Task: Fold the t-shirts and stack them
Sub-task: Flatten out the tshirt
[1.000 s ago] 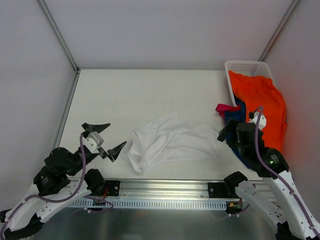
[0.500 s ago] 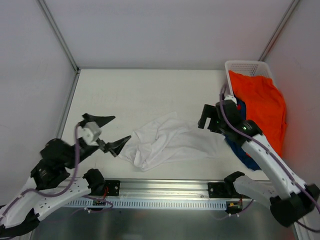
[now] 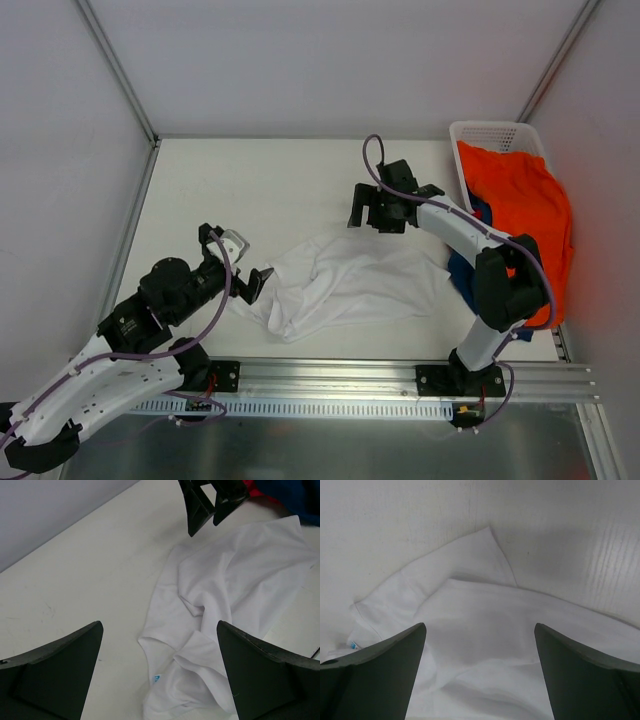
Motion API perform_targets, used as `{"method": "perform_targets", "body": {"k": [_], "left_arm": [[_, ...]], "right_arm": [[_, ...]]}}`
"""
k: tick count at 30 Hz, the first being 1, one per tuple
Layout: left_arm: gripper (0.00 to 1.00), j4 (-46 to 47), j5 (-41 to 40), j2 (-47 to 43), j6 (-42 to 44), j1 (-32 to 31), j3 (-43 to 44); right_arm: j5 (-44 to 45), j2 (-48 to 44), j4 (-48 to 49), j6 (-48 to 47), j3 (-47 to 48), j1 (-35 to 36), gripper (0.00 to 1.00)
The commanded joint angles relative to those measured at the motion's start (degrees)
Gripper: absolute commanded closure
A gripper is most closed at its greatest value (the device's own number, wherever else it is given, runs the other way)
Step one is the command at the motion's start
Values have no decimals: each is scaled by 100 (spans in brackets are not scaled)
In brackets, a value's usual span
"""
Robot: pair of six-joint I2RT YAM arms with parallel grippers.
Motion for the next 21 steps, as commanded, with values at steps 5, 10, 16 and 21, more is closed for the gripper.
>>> {"method": "perform_targets", "body": {"k": [5, 10, 16, 21], "left_arm": [[1, 287, 158, 55, -220, 385, -36], [1, 296, 527, 187, -335, 667, -1], [1, 296, 624, 161, -352, 790, 17], [1, 296, 633, 126, -370, 808, -1]], "right_arm": [[-369, 327, 821, 492, -331, 0, 5], [123, 108, 856, 616, -805, 201, 7], [448, -279, 1076, 889, -1456, 509, 19], [484, -183, 1016, 933, -1501, 641, 98]]}}
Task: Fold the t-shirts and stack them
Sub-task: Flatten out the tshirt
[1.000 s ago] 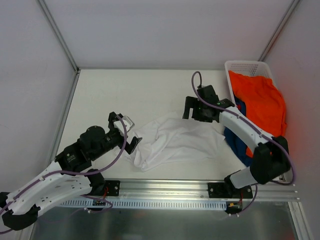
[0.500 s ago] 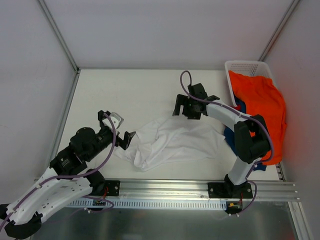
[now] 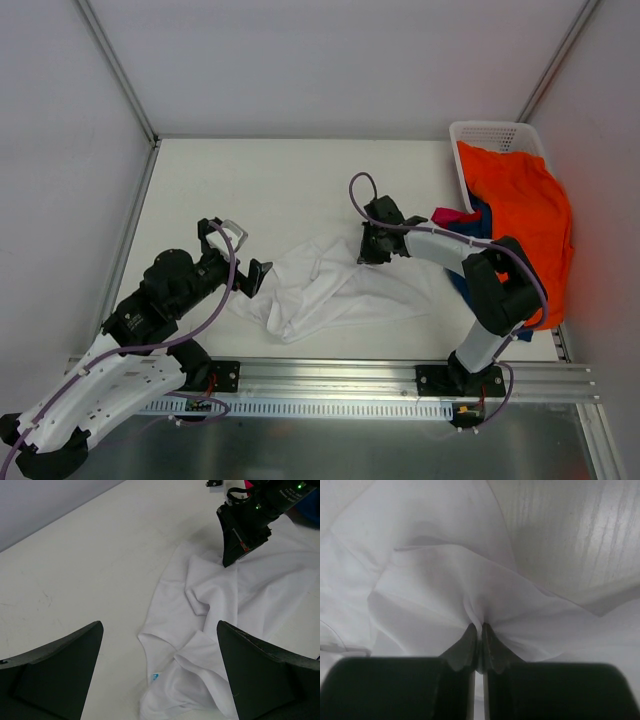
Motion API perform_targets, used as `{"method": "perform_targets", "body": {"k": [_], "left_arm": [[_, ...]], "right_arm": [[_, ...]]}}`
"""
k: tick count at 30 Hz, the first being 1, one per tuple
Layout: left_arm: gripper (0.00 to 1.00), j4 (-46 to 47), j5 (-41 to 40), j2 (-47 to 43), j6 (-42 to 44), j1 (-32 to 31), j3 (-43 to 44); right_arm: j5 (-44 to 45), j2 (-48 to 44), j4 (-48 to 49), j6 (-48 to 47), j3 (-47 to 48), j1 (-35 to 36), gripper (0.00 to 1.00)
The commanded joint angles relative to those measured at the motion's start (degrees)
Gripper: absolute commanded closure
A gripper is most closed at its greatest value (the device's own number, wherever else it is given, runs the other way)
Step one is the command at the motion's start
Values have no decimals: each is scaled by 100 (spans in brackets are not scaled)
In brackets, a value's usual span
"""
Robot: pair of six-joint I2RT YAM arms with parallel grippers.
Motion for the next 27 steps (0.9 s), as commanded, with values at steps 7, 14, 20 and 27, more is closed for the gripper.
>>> {"method": "perform_targets", "body": {"k": [7, 14, 20, 27], "left_arm": [[1, 202, 117, -65, -112, 63, 6], [1, 202, 126, -117, -129, 72, 6], [1, 193, 188, -144, -147, 72, 15], [1, 202, 214, -319, -147, 72, 15]], "right_arm": [[702, -453, -179, 39, 73, 159, 100], [1967, -2102, -1890, -50, 407, 939, 99], [2847, -3887, -3210, 616, 374, 2212, 100], [4022, -5235, -4590, 3347, -724, 4822, 99]]}}
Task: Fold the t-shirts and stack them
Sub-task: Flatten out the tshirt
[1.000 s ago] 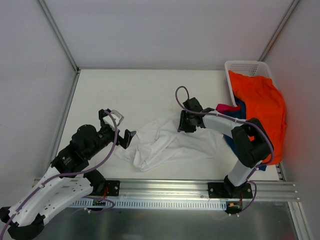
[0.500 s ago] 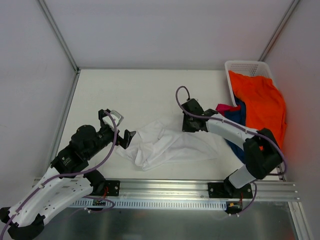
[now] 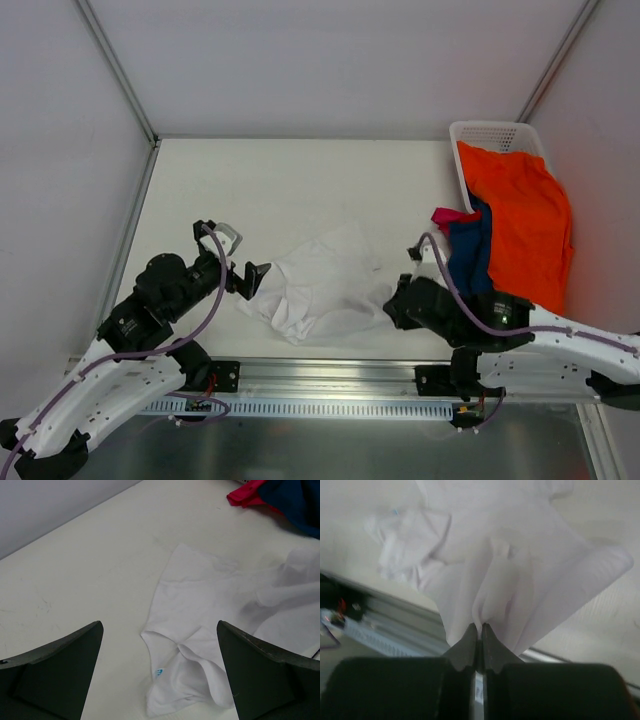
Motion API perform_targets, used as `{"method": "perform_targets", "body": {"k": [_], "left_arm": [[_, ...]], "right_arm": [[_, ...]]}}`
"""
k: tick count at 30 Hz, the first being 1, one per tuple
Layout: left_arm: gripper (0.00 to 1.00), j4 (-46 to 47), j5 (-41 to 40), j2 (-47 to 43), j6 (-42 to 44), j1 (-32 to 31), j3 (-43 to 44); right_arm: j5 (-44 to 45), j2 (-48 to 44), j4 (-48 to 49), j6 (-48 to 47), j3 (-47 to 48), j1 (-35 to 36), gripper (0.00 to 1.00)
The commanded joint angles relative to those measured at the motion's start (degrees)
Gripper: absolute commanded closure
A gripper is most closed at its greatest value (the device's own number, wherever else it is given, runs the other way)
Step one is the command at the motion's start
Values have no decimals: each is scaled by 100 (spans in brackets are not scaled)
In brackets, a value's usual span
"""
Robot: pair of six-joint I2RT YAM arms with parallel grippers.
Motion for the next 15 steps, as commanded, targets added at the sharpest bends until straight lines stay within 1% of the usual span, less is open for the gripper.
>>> {"method": "perform_targets", "body": {"k": [1, 2, 3, 4, 5, 6, 7, 8, 9, 11, 12, 14, 15], "left_arm": [[1, 193, 142, -129, -125, 72, 6], [1, 193, 151, -138, -125, 72, 15], [1, 193, 168, -147, -134, 72, 15], [1, 193, 168, -147, -125, 72, 23], [1, 193, 221, -138, -125, 72, 23], [1, 193, 247, -130, -134, 72, 32], [1, 193, 265, -121, -143, 72, 32], [1, 202, 309, -103, -143, 80, 32], [1, 193, 309, -86, -143, 80, 32], [1, 202, 274, 19, -160, 80, 32], [1, 202, 248, 81, -187, 89, 41], [1, 193, 282, 256, -204, 89, 50], [1, 193, 317, 336, -222, 89, 59]], "right_arm": [[1055, -167, -1801, 2252, -573, 1329, 96], [1151, -124, -2085, 2779, -652, 2116, 72], [1231, 137, -2375, 3837, -714, 2489, 1], [1232, 366, -2987, 4405, -688, 3198, 1], [1188, 664, -3332, 4941, -627, 3536, 1], [1040, 1398, -3675, 5878, -513, 3800, 1], [951, 1823, -4461, 6270, -112, 4220, 1], [933, 2254, -4713, 6491, 144, 4338, 0], [933, 2859, -4698, 6163, 443, 4339, 1], [1107, 3127, -4689, 6343, 525, 4295, 1], [1230, 3146, -4680, 6492, 525, 4225, 0], [1650, 2989, -4672, 6494, 499, 4076, 1], [1827, 2866, -4672, 6450, 481, 3884, 0]]}}
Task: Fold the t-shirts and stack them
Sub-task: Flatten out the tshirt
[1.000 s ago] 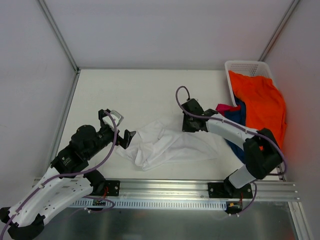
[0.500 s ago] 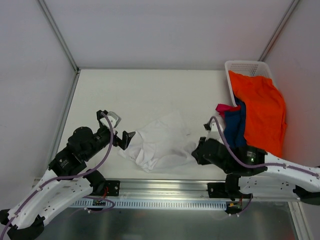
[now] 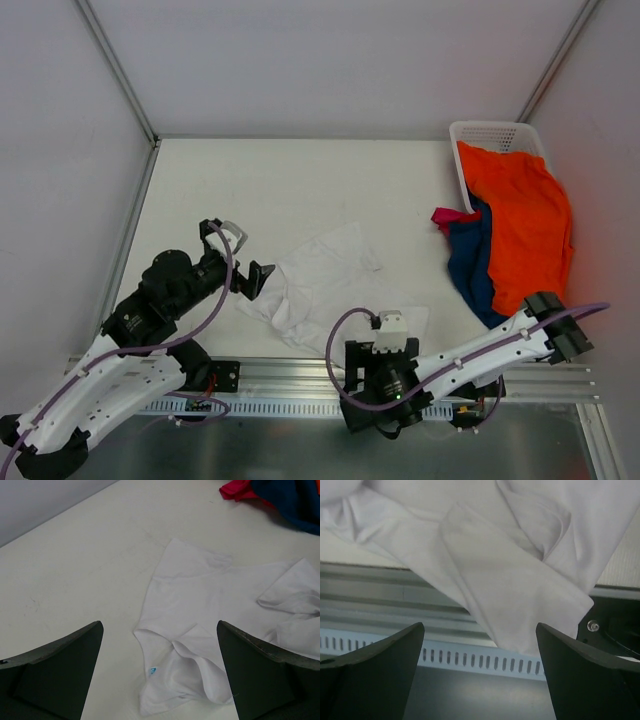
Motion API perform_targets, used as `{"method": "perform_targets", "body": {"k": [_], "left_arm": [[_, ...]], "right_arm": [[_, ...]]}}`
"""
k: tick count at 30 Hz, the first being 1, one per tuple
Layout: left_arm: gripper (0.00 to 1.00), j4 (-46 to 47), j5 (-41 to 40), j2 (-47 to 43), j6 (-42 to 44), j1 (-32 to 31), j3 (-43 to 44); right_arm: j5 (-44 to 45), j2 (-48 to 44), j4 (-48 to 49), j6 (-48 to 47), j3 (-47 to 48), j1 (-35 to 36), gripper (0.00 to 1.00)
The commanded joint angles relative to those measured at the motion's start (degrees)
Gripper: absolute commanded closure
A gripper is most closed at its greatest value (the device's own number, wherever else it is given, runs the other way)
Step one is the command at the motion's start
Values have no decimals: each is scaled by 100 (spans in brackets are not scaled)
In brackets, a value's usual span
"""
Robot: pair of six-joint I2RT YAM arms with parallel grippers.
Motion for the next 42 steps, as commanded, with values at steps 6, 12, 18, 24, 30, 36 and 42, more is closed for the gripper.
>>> {"method": "perform_targets", "body": {"k": [6, 12, 18, 24, 30, 36, 42], "left_arm": [[1, 178, 87, 1319, -222, 104, 646], [1, 187, 174, 3328, -49, 298, 1963], [1, 221, 2998, 5694, -239, 1720, 3107], [1, 160, 4294, 8023, -108, 2459, 4538], [1, 81, 5244, 9317, -99, 2882, 5419], [1, -33, 5605, 10127, -319, 2882, 6017], [1, -103, 5615, 10470, -486, 2750, 6097]], "right_arm": [[2314, -1369, -2261, -768, 438, -1662, 1], [3028, -1932, -2252, -1957, 1177, -2255, 1], [2721, -2458, -944, -2896, 608, -2255, 1], [2343, -2907, -784, -2854, 308, -2167, 1], [2298, -3058, -679, -2766, 35, -2079, 1], [2403, -2890, -687, -2740, 17, -2070, 0], [2562, -2837, -687, -2696, 26, -2079, 1]]}}
